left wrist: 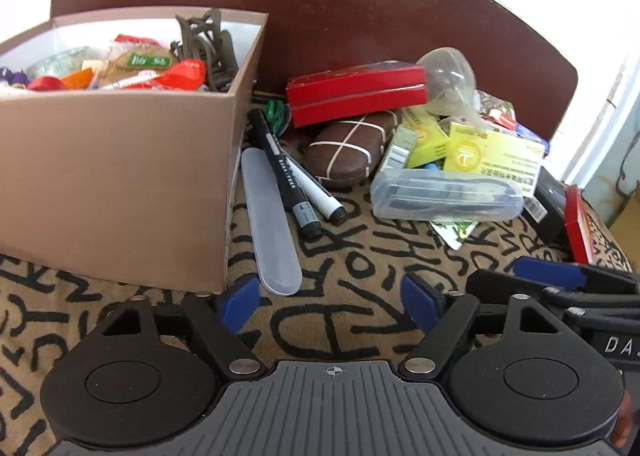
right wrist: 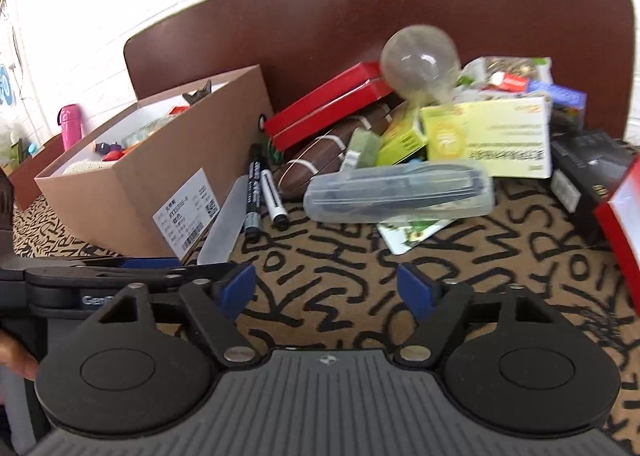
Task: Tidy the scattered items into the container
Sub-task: 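Withdraw both tools from the box toward the markers and translucent case, then grasp the translucent stick case with the left tool while the right tool grasps a marker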
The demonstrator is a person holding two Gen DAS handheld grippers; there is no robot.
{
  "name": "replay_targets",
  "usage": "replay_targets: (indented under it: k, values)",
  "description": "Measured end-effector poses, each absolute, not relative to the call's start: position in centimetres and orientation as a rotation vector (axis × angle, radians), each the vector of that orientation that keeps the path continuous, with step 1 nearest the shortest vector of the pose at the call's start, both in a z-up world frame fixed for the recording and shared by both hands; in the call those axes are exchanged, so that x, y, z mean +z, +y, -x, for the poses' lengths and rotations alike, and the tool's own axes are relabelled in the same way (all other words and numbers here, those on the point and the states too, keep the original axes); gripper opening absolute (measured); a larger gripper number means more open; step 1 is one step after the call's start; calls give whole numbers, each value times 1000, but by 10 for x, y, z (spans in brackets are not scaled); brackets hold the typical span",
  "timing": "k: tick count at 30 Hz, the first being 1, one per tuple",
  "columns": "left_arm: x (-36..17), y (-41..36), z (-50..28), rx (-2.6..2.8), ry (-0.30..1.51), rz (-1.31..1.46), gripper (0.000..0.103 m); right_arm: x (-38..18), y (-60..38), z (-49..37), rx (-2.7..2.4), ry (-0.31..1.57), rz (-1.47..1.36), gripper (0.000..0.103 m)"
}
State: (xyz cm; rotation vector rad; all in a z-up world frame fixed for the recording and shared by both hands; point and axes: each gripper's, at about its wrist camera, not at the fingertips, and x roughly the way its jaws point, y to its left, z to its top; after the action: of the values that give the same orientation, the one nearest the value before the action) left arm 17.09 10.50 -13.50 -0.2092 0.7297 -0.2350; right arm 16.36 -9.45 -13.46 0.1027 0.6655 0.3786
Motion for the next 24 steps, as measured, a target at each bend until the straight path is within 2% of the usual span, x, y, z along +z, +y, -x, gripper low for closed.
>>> replay_targets:
  k: [9,11,13,14,16,17,22,23,24]
  values:
    - [-151,112,-182,-200,722,173,70,-143,-75,-204,492,732,-150,63]
    - [-151,112,-181,-180,713,165,62,-147,-67,-214,525,747,-157,62]
    - [-152,116,-180,-148,708,188,49,-151,-55,-223,542,755,-124,62]
    - [-152,119,-180,-132,707,207,46,-152,-50,-227,549,758,-111,62]
    - [-154,123,-179,-105,703,248,29,-155,-41,-235,557,755,-93,62]
    - [-154,124,-179,-90,699,265,27,-156,-36,-238,554,751,-80,62]
    - [-156,121,-178,-75,690,256,29,-163,-18,-255,526,738,-17,65]
    - [-156,120,-179,-75,690,252,25,-166,-15,-258,524,744,-12,65]
    - [-156,120,-179,-76,692,252,24,-169,-13,-260,521,744,-6,62]
